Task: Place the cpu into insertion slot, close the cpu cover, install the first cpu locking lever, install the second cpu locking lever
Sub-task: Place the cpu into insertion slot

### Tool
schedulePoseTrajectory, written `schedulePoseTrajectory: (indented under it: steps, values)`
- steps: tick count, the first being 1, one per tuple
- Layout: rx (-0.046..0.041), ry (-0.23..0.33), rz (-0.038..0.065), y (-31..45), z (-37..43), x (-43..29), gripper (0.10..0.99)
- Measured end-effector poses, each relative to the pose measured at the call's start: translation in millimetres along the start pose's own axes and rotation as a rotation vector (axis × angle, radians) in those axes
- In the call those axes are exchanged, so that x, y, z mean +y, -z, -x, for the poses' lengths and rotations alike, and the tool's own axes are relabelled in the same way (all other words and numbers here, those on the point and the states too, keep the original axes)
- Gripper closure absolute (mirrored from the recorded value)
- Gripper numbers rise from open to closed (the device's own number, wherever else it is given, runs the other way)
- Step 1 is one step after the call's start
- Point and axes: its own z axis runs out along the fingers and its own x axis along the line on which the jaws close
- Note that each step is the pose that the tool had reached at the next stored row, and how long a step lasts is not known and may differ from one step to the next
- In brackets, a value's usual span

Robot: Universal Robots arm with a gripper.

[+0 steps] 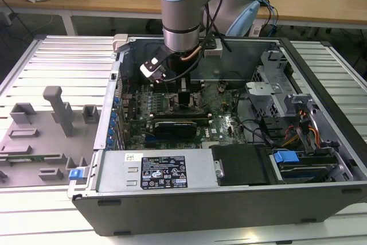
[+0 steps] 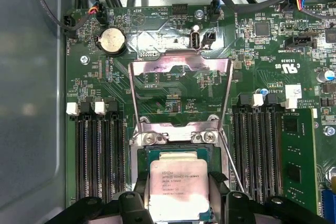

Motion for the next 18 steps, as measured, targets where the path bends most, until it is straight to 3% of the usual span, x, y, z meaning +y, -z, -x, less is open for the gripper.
schedulePoseTrajectory:
  steps: [4, 5, 14, 15, 16, 18]
  values:
    - [0.0, 0.0, 0.0, -0.1, 0.0, 0.0, 0.533]
    - [0.0, 0.0, 0.0, -0.1, 0.0, 0.0, 0.471]
    - [0.0, 0.0, 0.0, 1.7, 0.0, 0.2, 0.471]
    - [0.0, 0.0, 0.0, 1.7, 0.0, 0.2, 0.486]
    - [-0.0001, 0.0, 0.0, 1.7, 0.0, 0.2, 0.557]
    - [-0.0001, 0.0, 0.0, 1.7, 0.0, 0.2, 0.557]
